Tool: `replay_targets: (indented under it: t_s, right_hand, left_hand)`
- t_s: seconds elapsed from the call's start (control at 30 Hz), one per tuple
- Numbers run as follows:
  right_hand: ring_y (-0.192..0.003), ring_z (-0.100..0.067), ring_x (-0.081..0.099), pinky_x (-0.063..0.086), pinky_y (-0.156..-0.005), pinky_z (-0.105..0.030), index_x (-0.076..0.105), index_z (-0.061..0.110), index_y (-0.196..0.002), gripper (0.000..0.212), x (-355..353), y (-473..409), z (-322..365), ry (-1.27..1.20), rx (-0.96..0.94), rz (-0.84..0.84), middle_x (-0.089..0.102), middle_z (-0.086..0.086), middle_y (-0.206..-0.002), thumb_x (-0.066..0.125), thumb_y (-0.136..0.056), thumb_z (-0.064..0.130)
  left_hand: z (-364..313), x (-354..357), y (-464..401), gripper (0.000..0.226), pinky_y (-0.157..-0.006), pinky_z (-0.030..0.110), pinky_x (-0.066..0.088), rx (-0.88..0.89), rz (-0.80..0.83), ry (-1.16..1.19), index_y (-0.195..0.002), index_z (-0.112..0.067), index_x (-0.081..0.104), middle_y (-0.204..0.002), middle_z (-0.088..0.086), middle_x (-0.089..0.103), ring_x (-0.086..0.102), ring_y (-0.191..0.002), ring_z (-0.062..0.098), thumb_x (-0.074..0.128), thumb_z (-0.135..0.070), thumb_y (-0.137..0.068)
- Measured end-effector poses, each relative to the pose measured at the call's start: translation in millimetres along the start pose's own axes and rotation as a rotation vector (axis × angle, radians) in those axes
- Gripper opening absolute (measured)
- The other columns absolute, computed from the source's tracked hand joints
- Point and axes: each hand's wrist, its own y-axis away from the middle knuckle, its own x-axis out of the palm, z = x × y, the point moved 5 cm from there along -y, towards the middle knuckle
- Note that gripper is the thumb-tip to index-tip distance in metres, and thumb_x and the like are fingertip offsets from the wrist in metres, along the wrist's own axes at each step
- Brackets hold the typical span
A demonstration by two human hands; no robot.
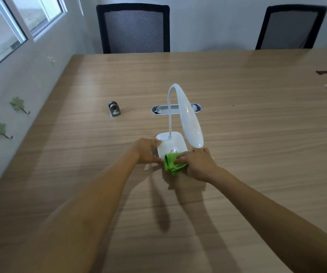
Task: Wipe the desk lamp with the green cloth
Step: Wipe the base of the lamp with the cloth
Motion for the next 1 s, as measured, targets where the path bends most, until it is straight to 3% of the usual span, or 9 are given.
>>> replay_targets:
  t_s: [0.07,0.2,0.33,0.5,0.57,0.67,0.8,0.93,1.0]
  right_hand:
    - [-0.125,-0.030,0.040,0.032,-0.097,-0.042,0.054,0.042,-0.126,0.055,-6.6,6.7,-11.6,-0.033,0.071,-0.032,0.054,0.012,-0.138,0.046,-0.082,0.011]
    - [-0.123,-0.032,0.042,0.035,-0.098,-0.042,0.047,0.040,-0.133,0.061,-17.2,-4.3,-26.3,-0.105,0.183,-0.176,0.052,0.007,-0.139,0.042,-0.082,0.007]
    - [-0.120,-0.030,0.037,0.029,-0.098,-0.040,0.048,0.042,-0.132,0.062,-5.4,-16.3,-24.0,-0.128,0.206,-0.069,0.051,0.005,-0.139,0.042,-0.081,0.007]
    - [-0.111,-0.031,0.039,0.024,-0.085,-0.033,0.053,0.041,-0.127,0.059,-2.7,-19.5,-35.6,-0.168,0.299,-0.200,0.055,0.002,-0.133,0.039,-0.079,0.009]
    - [-0.114,-0.031,0.039,0.030,-0.090,-0.037,0.047,0.040,-0.134,0.059,-0.5,-16.8,-28.1,-0.124,0.285,-0.235,0.051,0.007,-0.140,0.040,-0.084,0.008]
    - [-0.120,-0.034,0.037,0.032,-0.097,-0.040,0.038,0.041,-0.139,0.057,13.0,-10.2,-10.0,-0.089,0.252,-0.202,0.039,0.005,-0.150,0.041,-0.089,0.016]
    - [-0.121,-0.033,0.036,0.028,-0.097,-0.038,0.039,0.045,-0.138,0.055,24.1,11.1,3.5,-0.041,0.172,-0.156,0.032,0.005,-0.154,0.033,-0.089,0.019]
    - [-0.113,-0.030,0.039,0.025,-0.087,-0.035,0.045,0.046,-0.133,0.069,11.1,21.0,-4.0,-0.049,0.172,-0.208,0.040,0.009,-0.149,0.023,-0.073,0.022]
    - [-0.113,-0.030,0.038,0.027,-0.090,-0.036,0.046,0.044,-0.134,0.060,3.7,10.8,-16.2,-0.060,0.248,-0.252,0.043,0.008,-0.146,0.024,-0.082,0.022]
  left_hand:
    - [-3.6,3.1,3.4,0.075,-0.106,0.034,0.041,0.011,-0.040,-0.056,-0.130,-0.021,0.056,-0.134,0.001,0.060,0.054,-0.126,0.021,0.075,-0.054,-0.066]
    - [-18.6,8.0,10.4,0.061,-0.082,0.040,0.052,0.010,-0.131,-0.162,-0.093,-0.013,0.070,-0.094,0.008,0.071,0.064,-0.090,0.026,0.067,-0.067,-0.063]
    - [-26.0,9.7,17.4,0.064,-0.078,0.038,0.050,0.070,-0.125,-0.180,-0.086,-0.013,0.074,-0.085,0.013,0.068,0.060,-0.085,0.027,0.062,-0.072,-0.063]
    - [-11.0,3.7,10.3,0.050,-0.106,0.037,0.037,0.092,-0.149,-0.079,-0.126,-0.013,0.060,-0.129,0.013,0.059,0.052,-0.121,0.031,0.063,-0.037,-0.082]
    - [-7.6,4.5,4.3,0.058,-0.118,0.034,0.021,0.104,-0.088,-0.179,-0.145,-0.013,0.037,-0.153,0.009,0.035,0.031,-0.142,0.028,0.050,-0.033,-0.092]
    - [-6.8,12.6,1.6,0.065,-0.123,0.035,0.008,0.127,0.042,-0.321,-0.152,-0.014,0.006,-0.163,0.004,0.003,0.006,-0.150,0.024,0.033,-0.038,-0.098]
    - [-11.0,19.6,12.4,0.067,-0.122,0.029,0.004,0.115,0.103,-0.264,-0.152,-0.012,0.005,-0.162,0.007,0.004,0.005,-0.150,0.022,0.020,-0.043,-0.095]
    - [-13.0,21.3,14.3,0.066,-0.120,0.028,0.011,0.095,0.039,-0.192,-0.152,-0.011,0.012,-0.162,0.008,0.012,0.014,-0.149,0.022,0.038,-0.038,-0.097]
    - [-16.6,23.4,14.8,0.069,-0.119,0.029,0.015,0.092,-0.008,-0.145,-0.150,-0.011,0.021,-0.159,0.009,0.021,0.022,-0.146,0.024,0.044,-0.042,-0.093]
